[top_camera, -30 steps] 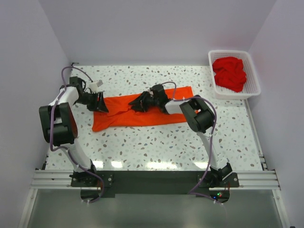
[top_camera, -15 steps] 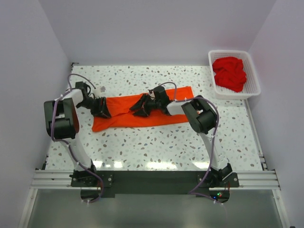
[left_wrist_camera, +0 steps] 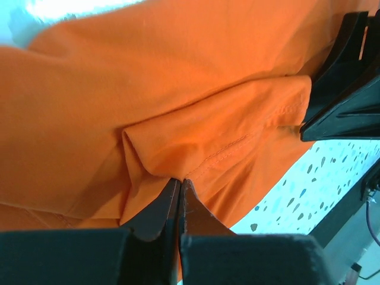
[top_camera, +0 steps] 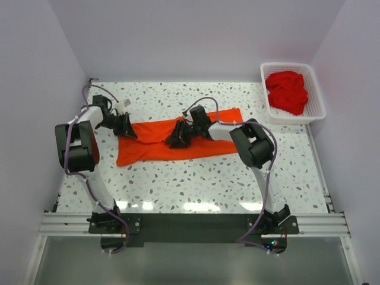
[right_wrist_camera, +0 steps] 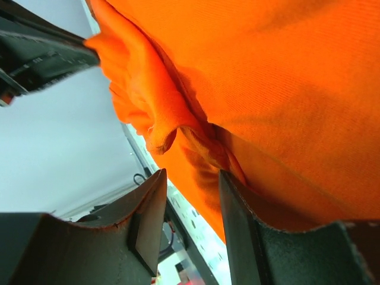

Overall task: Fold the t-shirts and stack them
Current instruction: Fold the tshirt

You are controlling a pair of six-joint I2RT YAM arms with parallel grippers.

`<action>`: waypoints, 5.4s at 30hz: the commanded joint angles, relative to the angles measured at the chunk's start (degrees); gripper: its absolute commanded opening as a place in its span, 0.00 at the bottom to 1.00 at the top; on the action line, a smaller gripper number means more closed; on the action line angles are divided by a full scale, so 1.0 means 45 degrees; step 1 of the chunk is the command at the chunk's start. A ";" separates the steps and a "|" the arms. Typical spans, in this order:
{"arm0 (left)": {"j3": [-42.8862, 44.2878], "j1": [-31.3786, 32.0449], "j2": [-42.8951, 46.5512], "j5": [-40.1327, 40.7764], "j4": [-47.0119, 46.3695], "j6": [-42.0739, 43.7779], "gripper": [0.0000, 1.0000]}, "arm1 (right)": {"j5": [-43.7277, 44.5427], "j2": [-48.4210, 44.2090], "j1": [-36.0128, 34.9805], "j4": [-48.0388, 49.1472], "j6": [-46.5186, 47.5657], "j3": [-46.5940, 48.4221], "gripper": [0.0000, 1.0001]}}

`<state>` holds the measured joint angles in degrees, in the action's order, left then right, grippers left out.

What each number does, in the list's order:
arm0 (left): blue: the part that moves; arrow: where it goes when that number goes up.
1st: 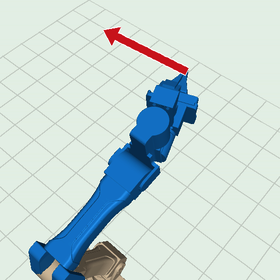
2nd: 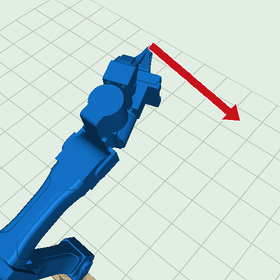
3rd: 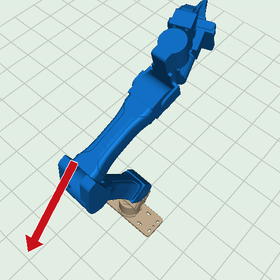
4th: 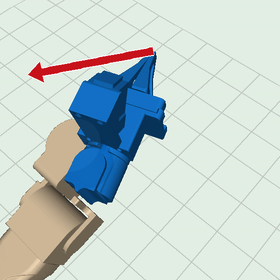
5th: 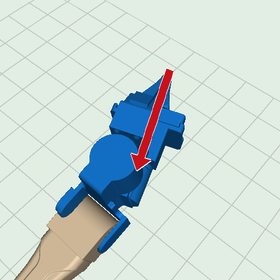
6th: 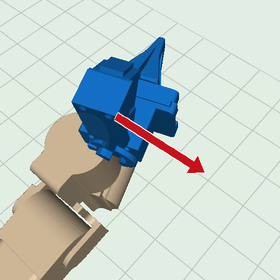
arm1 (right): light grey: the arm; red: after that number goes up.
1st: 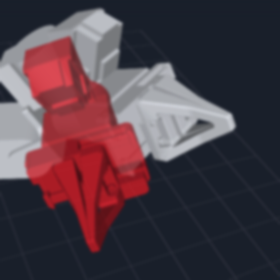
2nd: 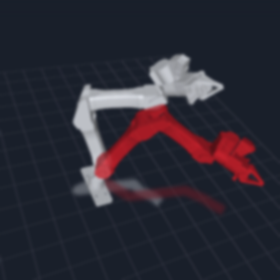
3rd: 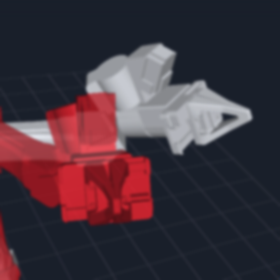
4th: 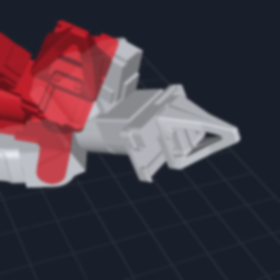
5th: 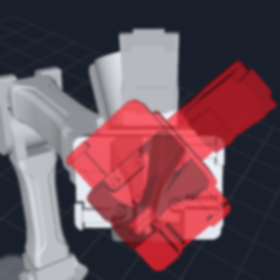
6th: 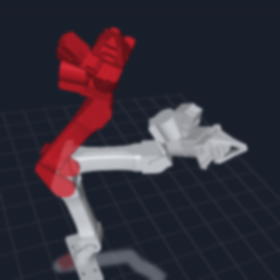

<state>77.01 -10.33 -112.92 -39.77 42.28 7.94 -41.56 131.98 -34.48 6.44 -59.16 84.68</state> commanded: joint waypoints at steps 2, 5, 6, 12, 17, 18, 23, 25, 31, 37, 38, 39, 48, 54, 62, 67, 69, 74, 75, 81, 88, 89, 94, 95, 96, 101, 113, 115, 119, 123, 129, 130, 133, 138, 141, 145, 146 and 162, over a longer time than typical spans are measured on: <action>0.0542 0.0010 0.0094 -0.0304 -0.0549 -0.0047 0.00 | 0.0076 -0.0364 0.0006 -0.0981 0.1153 0.0536 0.45; 0.0698 -0.0126 0.0230 -0.0381 0.0268 0.0925 0.41 | -0.0216 -0.0657 0.0103 -0.1390 0.1816 0.1042 0.46; 0.0602 -0.0262 0.0424 -0.0420 0.0349 0.1084 0.51 | -0.0662 -0.0851 0.0142 -0.1391 0.2069 0.1180 0.47; 0.0425 -0.1630 0.1363 -0.0870 0.3157 0.4692 0.62 | -0.2268 -0.1827 0.0611 -0.6263 0.7470 0.2780 0.48; -0.1346 -0.1670 0.2866 0.0847 0.4452 0.7605 0.60 | -0.0085 -0.3098 0.1527 -1.2712 1.4564 0.3446 0.48; -0.1623 -0.1670 0.3022 0.1081 0.4394 0.7745 0.60 | 0.0499 -0.3176 0.1703 -1.3377 1.5171 0.3466 0.47; -0.2368 -0.1651 0.3084 0.2137 0.3555 0.7902 0.63 | 0.4069 -0.3450 0.3168 -1.5804 1.7616 0.2980 0.45; -0.2329 -0.1650 0.2675 0.2487 0.3612 0.8097 0.64 | 0.4895 -0.3412 0.3849 -1.5960 1.8084 0.2628 0.45; -0.2291 -0.1475 0.2089 0.2414 0.3298 0.8352 0.56 | 0.6871 -0.2709 0.4576 -1.5261 1.8575 0.2451 0.43; -0.2522 -0.1124 0.1814 0.1904 0.3144 0.8001 0.39 | 0.7593 -0.1910 0.4576 -1.4341 1.8712 0.2237 0.40; -0.2621 -0.1104 0.1794 0.1923 0.3085 0.7942 0.35 | 0.7711 -0.1792 0.4576 -1.4263 1.8731 0.2197 0.40; -0.2680 -0.1084 0.1755 0.1962 0.3007 0.7883 0.30 | 0.7848 -0.1694 0.4576 -1.4166 1.8809 0.2158 0.40; -0.1842 -0.1748 0.1424 0.5242 0.3103 0.7823 0.00 | 0.9763 -0.1712 0.4576 -1.3618 1.9708 0.0850 0.38; -0.1022 -0.1631 0.0973 0.4836 0.3904 0.7922 0.21 | 0.7468 -0.2238 0.4343 -1.5427 1.9941 0.1977 0.43; 0.0348 -0.1262 0.2806 0.3115 0.3497 0.6030 0.43 | 0.5171 -0.2886 0.4498 -1.7095 2.0469 0.5631 0.46; -0.0921 0.1101 0.3805 0.4696 0.1855 0.4369 0.46 | 0.6363 -0.0642 0.4479 -1.6783 2.0763 0.8306 0.42; -0.1330 0.1608 0.3651 0.4793 0.1485 0.3901 0.41 | 0.6520 -0.0016 0.4478 -1.6646 2.0898 0.9203 0.41; -0.1411 0.2158 0.2714 0.5165 0.1073 0.3020 0.30 | 0.7437 0.1176 0.4420 -1.5223 2.1095 0.9404 0.39; -0.1353 0.2178 0.2557 0.5456 0.1073 0.2981 0.29 | 0.7516 0.1256 0.4401 -1.5104 2.1095 0.9346 0.38; -0.1392 0.2607 0.1366 0.6706 0.0566 0.2591 0.21 | 0.8296 0.0966 0.4381 -1.4185 2.1387 0.7535 0.33; 0.1434 0.2568 -0.1697 0.7958 -0.0451 0.2862 0.17 | 0.7948 -0.1843 0.4245 -1.4419 2.2071 0.2790 0.28; 0.3336 0.2568 -0.2940 0.7901 -0.0315 0.3037 0.17 | 0.7792 -0.2352 0.4031 -1.4515 2.2091 0.1410 0.28; 1.1661 0.2685 -0.6873 0.6088 0.1090 0.3020 0.24 | 0.3997 -0.6136 0.2412 -1.6270 2.2111 -0.1317 0.32; 1.3647 0.2763 -0.7381 0.5117 0.1112 0.2942 0.33 | 0.3383 -0.6591 0.2002 -1.6719 2.1840 -0.1299 0.34; 1.3880 0.2822 -0.7270 0.4836 0.0744 0.2671 0.39 | 0.2874 -0.6866 0.1940 -1.6723 2.1547 -0.1183 0.36; 0.8088 0.2900 -0.2704 0.4560 -0.4957 0.1480 0.59 | 0.3100 -0.6441 0.1920 -1.6081 2.0782 0.0301 0.36; 0.5682 0.2822 -0.0435 0.4345 -0.3517 0.0851 0.61 | 0.5113 -0.2592 0.1452 -1.3560 2.1212 0.1768 0.29; 0.5194 0.2783 -0.0103 0.4384 -0.3420 0.0871 0.61 | 0.5368 -0.2454 0.1238 -1.3327 2.1231 0.1224 0.28; 0.4996 0.2783 -0.0120 0.4036 -0.2796 0.0987 0.61 | 0.5350 -0.3058 0.0613 -1.2974 2.1212 -0.0416 0.24; 0.4899 0.2959 -0.0743 0.3545 -0.1898 0.1086 0.57 | 0.4843 -0.4307 -0.0811 -1.2544 2.0979 -0.2565 0.24; 0.4509 0.3368 -0.1623 0.3329 -0.0959 0.1242 0.53 | 0.2090 -0.5871 -0.3274 -1.2349 1.9573 -0.3644 0.25; 0.4410 0.3563 -0.1683 0.3368 -0.1055 0.1223 0.53 | 0.1875 -0.5969 -0.3333 -1.2310 1.9320 -0.3237 0.29; 0.4409 0.3875 -0.2014 0.3350 -0.1153 0.1223 0.53 | 0.1775 -0.5815 -0.3005 -1.2814 1.9220 -0.1756 0.32; 0.4488 0.4228 -0.2483 0.3369 -0.1290 0.0969 0.50 | 0.1170 -0.5366 -0.1189 -1.2585 1.8209 0.0416 0.33; 0.4681 0.4229 -0.2600 0.3369 -0.1525 0.0851 0.50 | 0.1986 -0.4530 -0.0114 -1.1162 1.7250 0.1881 0.30; 0.5112 0.4229 -0.2660 0.3407 -0.1407 0.0969 0.45 | 0.4152 -0.2674 0.0494 -0.9556 1.5804 0.4418 0.23; 0.5151 0.4229 -0.2621 0.3369 -0.1427 0.0949 0.45 | 0.4370 -0.2186 0.0533 -0.9478 1.5667 0.4926 0.22; 0.6245 0.4229 -0.3459 0.3564 -0.0296 0.1379 0.38 | 0.6774 0.1940 0.0825 -0.7194 1.3756 0.7726 0.04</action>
<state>101.75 8.97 -125.89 -22.52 38.76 12.99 -13.32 139.92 -31.40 -30.26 6.96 119.02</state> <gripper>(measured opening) 0.386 0.060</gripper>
